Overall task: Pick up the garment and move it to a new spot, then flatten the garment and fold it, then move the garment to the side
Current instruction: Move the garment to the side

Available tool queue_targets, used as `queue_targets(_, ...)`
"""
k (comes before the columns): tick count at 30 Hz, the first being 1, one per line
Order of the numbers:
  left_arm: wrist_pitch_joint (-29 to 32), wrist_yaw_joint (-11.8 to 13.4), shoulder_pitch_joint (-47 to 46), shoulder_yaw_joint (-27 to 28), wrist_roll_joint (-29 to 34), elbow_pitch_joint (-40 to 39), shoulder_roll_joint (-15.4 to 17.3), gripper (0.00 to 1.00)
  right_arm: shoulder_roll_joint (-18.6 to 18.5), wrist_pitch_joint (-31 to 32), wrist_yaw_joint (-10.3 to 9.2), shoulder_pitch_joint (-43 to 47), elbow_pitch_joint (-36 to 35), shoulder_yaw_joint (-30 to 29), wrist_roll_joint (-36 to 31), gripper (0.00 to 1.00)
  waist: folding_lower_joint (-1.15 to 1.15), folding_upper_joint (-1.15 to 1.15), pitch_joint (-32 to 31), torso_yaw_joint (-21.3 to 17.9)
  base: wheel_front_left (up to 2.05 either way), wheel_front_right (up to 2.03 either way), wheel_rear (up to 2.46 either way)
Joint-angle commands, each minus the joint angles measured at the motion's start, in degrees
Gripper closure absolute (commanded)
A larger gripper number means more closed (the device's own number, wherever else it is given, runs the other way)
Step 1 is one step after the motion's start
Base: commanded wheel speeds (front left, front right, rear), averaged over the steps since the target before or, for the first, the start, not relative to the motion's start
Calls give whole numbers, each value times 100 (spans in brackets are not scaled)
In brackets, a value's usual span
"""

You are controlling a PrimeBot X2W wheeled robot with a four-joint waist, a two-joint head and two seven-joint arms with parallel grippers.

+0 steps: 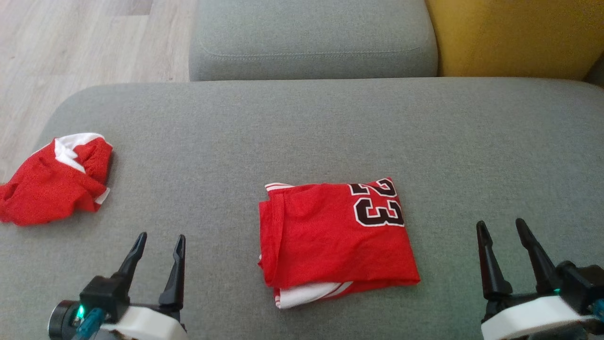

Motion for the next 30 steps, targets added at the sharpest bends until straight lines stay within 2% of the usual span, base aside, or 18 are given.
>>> queue_targets(1, -6, 57, -174, 191, 35, -227, 116, 0, -41, 16, 40, -144, -235, 96, 41, 0, 0, 0, 3, -14, 0, 0, 0)
queue_targets(21, -6, 161, -237, 100, 58, -255, 139, 0, -39, 75, 40, -152, -193, 94, 95, 0, 0, 0, 15, -21, 0, 0, 0)
queue_targets(30, -2, 150, -462, 7, 78, -316, 125, 0, -39, 213, 40, -370, 246, -32, 74, 0, 0, 0, 138, 273, 0, 0, 0)
